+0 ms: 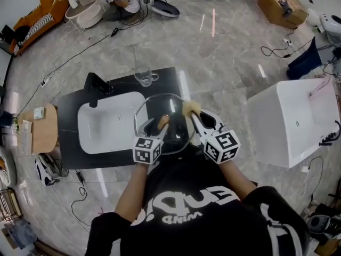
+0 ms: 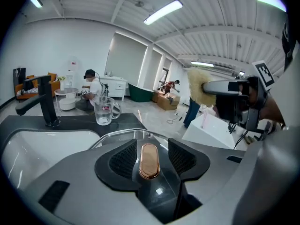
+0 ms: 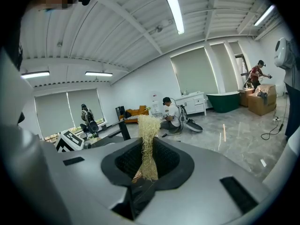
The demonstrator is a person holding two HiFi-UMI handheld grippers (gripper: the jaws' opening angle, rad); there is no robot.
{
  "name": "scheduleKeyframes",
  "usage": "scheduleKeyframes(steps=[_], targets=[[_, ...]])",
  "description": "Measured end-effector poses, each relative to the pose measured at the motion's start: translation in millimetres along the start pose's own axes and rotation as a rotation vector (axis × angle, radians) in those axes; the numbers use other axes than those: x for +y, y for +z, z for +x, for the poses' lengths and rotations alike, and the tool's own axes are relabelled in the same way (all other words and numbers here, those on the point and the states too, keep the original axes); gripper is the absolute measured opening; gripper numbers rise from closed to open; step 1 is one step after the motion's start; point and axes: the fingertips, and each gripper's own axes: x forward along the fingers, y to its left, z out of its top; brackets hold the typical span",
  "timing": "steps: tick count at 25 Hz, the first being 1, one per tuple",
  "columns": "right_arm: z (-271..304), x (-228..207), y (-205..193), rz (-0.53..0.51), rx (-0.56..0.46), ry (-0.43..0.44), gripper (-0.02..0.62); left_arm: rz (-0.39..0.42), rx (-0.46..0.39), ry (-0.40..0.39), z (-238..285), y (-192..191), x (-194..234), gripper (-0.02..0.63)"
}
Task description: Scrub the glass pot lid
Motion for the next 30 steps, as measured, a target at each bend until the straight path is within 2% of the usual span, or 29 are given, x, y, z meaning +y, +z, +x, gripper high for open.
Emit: scheduleKeyframes(steps=[4, 13, 16, 20, 24, 30], targets=[[9.3, -6.6, 0.6, -0.004, 0.009, 0.012, 0.049, 0.015, 0.052, 0.009, 14.6, -13.6, 4.7, 0.209], [26.7, -13.6, -2.7, -0.002, 0.034, 0.053, 0.049, -0.028, 0.076, 0.034, 24.5, -26.2, 7.0, 0.209], [32.3, -16.1, -3.5, -0.006, 0.047, 0.070, 0.049, -0.035, 0.081, 0.060, 24.6, -27.6, 8.9, 0.169], [45.2, -16.3, -6.5, -0.019, 0.080, 0.110, 0.049, -0.044, 0.085, 0.064, 25.5, -28.0, 10.5, 0.167], [67.6, -11.5, -10.9, -0.066, 0.138, 0.192, 0.049, -0.061, 0.085, 0.072, 26.6, -29.8, 12.2, 0.167], [107.9, 10.4, -20.0, -0.165, 0.250, 0.376, 0.049, -0.058, 0.116, 0.098, 28.5, -28.7, 12.2, 0.167]])
